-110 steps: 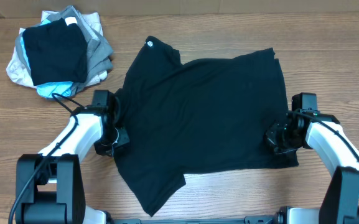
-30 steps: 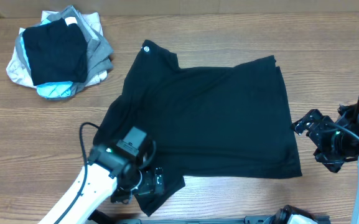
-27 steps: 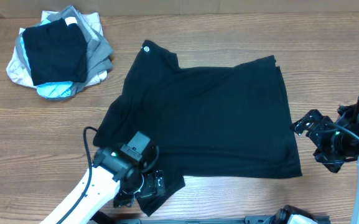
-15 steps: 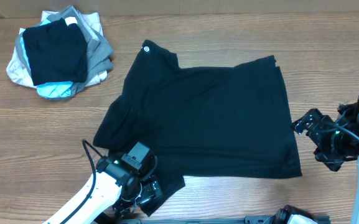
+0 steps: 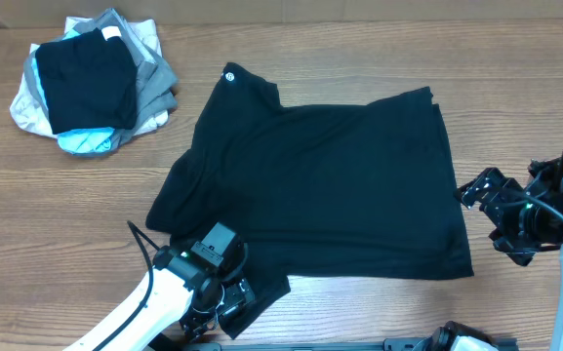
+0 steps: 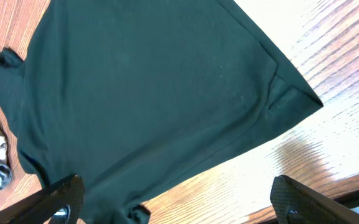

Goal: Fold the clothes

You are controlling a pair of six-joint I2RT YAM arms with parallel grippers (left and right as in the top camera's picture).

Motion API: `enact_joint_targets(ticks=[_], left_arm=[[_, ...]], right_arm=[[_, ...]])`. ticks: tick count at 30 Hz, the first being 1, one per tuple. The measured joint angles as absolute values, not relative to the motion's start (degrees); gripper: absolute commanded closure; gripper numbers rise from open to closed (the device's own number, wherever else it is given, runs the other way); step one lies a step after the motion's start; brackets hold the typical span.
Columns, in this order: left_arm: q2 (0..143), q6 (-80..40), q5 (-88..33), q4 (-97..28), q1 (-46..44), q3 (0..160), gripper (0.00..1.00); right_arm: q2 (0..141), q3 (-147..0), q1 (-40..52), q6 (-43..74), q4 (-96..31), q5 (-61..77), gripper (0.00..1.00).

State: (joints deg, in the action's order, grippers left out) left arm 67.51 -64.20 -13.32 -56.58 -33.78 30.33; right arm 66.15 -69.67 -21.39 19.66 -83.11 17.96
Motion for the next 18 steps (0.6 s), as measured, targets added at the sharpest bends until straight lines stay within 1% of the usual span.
enact_joint_targets(ticks=[11,14,15,16,18], left_arm=[[77.3,-64.6,-13.0,-52.2,-33.8,30.4,0.13],[77.5,-64.6,-13.3,-51.7,-33.8,30.5,0.19],[77.6,-64.6,-13.3,-51.5,-33.8,30.5,0.23],[77.6,-64.6,-13.5,-51.2,-33.8,30.5,0.31],[77.8,-64.6,-14.0,-50.5,-33.8,30.5,0.52]], right_arm=[[66.2,-69.7,-21.4,18.4,-83.2,18.3,0.0],[66.2,-69.7,-21.4,18.3,-83.1,18.3,0.0],[66.2,-69.7,-21.4,18.3,-83.1,18.3,0.02],[66.2,-69.7,-21.4,18.3,-83.1,18.5,0.03],[66.2,-69.6,-21.4,18.7,-83.1,18.7,0.04]])
